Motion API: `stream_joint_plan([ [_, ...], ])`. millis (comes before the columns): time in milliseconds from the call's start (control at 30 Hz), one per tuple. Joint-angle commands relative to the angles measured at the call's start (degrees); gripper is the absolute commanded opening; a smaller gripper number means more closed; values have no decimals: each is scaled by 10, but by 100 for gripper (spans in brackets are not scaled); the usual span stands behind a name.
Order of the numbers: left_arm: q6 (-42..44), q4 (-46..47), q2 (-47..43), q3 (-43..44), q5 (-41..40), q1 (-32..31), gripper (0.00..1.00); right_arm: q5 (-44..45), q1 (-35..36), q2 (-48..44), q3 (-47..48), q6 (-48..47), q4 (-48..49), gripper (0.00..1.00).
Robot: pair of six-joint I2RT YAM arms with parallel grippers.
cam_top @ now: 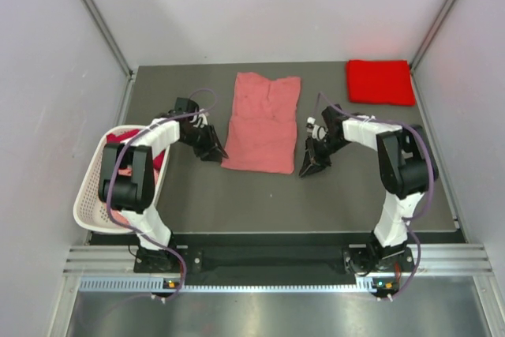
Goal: Fold and stack the t-shirts
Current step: Fold the tshirt
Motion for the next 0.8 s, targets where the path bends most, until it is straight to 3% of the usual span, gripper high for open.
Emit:
stream_joint_plan([
  [0,15,-39,-55,4,-6,1,36,-5,9,-55,6,-2,1,12],
  [100,-3,-10,-72,-5,36,1,38,-50,15,-56,16,43,53,15],
  [233,-47,102,-15,-13,119,1,34,-89,34,13,103,74,69,14],
  [367,-74,159,53,-4,95,8,32,-122,31,111,178,80,77,14],
  [567,-13,86,148,63,22,13,30,-122,-18,179,183,60,83,13],
  [767,28,17,51,57,-19,12,33,3,-50,137,210,-36,-46,17],
])
